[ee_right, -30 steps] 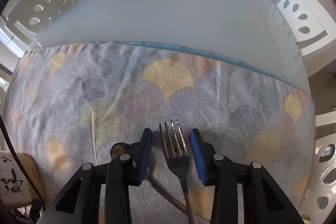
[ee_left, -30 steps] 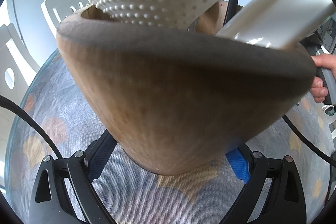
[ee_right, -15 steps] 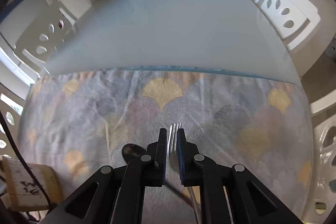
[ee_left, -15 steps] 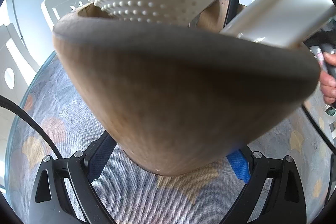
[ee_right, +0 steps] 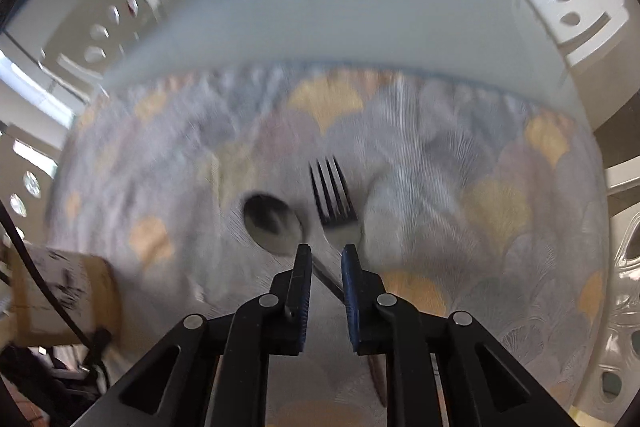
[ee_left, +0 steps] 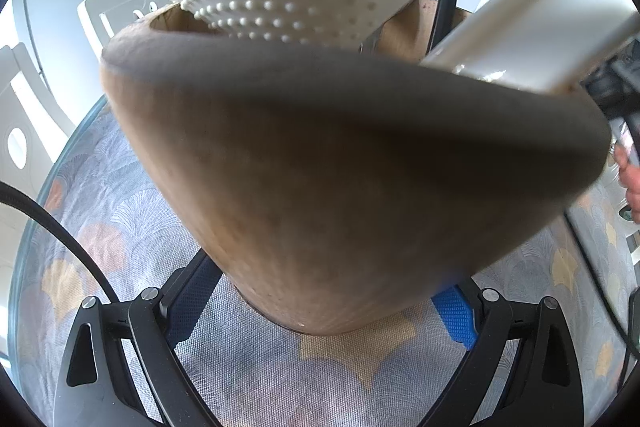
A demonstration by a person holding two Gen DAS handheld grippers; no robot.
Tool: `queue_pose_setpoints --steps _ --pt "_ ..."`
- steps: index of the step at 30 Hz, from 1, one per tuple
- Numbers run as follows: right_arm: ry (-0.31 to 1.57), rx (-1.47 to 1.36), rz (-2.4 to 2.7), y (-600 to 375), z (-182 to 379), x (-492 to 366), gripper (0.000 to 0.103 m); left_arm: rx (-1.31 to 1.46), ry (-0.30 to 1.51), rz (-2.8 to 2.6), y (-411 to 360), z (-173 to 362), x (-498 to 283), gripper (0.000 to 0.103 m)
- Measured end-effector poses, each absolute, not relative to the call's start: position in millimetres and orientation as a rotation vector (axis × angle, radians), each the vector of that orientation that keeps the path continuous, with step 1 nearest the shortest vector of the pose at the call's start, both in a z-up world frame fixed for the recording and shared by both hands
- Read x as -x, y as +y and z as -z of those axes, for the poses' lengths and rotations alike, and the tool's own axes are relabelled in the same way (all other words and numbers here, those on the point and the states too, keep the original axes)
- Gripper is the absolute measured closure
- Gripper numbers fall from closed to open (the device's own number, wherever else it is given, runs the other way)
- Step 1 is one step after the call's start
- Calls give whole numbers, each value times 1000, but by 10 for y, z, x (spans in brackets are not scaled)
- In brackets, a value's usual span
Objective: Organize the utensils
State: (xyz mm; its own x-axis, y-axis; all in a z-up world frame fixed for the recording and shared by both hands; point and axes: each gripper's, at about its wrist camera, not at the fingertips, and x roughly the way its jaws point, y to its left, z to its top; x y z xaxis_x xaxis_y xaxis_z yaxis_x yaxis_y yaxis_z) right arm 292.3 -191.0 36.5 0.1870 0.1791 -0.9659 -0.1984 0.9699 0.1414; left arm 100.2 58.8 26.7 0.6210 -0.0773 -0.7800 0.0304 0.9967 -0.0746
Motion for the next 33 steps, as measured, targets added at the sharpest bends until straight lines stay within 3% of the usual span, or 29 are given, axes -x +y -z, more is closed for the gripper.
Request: queue_pose_setpoints --steps 3,7,8,16,19,25,33 --pt "1342 20 -247 -1952 -326 -2929 80 57 899 61 592 -265 -1009 6" --pt "1346 -29 -249 -2024 -322 -3007 53 57 899 61 595 -269 -1010 6" --pt "1345 -29 -247 -2028 -311 -3025 52 57 900 61 594 -268 -1010 6" --pt "1278 125 -259 -1753 -203 -3127 52 61 910 61 627 -224 -1038 6" --pt "1273 93 -253 -1771 -196 -3214 80 60 912 61 619 -213 -1055 6" --pt "1229 85 -266 -1821 -318 -3041 81 62 914 60 649 -213 -1112 6" --pt "1076 -19 -280 -1939 -1037 -2483 81 61 916 61 659 -208 -1117 6"
